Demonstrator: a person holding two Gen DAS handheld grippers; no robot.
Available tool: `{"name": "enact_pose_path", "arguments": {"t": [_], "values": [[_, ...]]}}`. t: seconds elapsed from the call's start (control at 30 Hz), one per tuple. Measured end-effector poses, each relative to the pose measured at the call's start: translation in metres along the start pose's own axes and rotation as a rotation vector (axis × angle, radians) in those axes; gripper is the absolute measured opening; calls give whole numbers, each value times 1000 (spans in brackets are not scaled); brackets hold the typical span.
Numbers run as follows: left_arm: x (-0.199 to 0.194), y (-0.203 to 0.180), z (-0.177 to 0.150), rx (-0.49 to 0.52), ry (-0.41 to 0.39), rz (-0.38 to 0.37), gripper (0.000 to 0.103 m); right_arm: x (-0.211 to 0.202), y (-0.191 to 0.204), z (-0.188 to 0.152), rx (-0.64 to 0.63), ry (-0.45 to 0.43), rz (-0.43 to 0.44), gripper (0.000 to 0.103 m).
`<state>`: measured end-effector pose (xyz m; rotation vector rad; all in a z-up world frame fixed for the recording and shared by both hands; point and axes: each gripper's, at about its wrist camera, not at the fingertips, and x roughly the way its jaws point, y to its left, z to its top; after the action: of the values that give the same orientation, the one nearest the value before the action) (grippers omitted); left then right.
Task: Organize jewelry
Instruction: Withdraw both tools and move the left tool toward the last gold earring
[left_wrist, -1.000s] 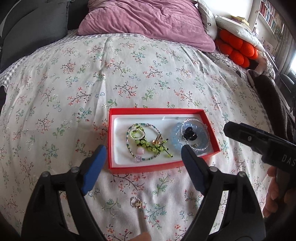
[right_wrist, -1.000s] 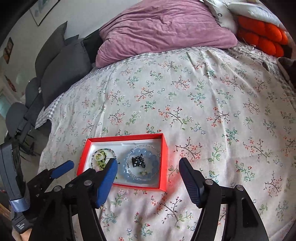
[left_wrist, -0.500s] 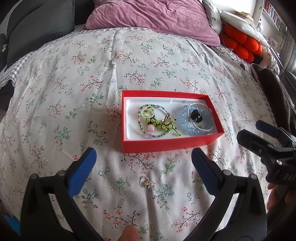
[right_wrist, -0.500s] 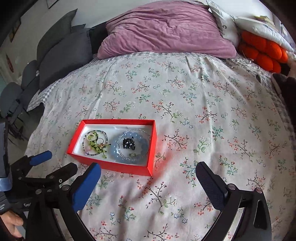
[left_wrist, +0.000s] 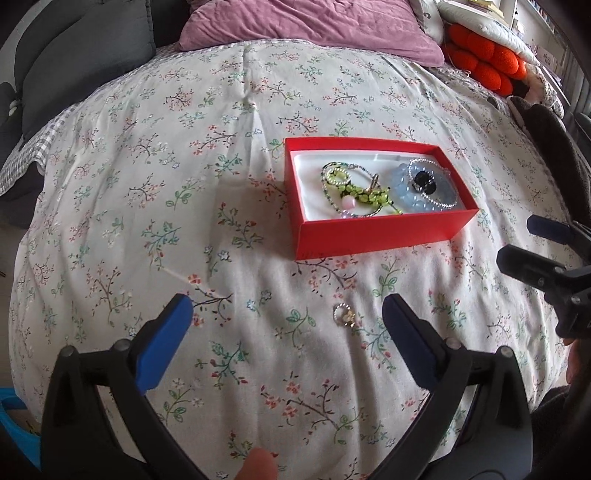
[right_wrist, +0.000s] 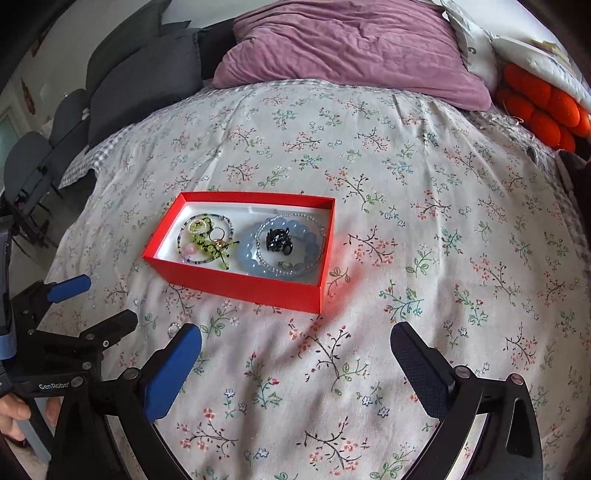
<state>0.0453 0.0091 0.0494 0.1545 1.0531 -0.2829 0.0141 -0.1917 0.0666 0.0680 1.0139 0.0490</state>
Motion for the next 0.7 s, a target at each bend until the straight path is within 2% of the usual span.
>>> {"name": "enact_pose_path", "arguments": {"t": [0.13, 0.27, 0.5, 0.6, 0.67, 0.7], "values": [[5, 12, -9, 12, 19, 25, 102, 6, 3, -8, -7, 30, 3, 103], [12, 17, -17, 33, 37, -10, 102, 15, 5, -16, -18, 64, -10, 103], [25, 0, -28, 119, 74, -72, 102, 31, 2, -22, -24, 109, -27, 103], [27, -9, -27, 131, 70, -119, 89, 35, 1, -22, -23, 123, -23, 103], [27, -15, -27, 143, 60, -141, 71, 36, 2, -22, -27, 126, -22, 103], [28, -18, -27, 152, 55, -147, 65, 36, 2, -22, -28, 128, -21, 103]]}}
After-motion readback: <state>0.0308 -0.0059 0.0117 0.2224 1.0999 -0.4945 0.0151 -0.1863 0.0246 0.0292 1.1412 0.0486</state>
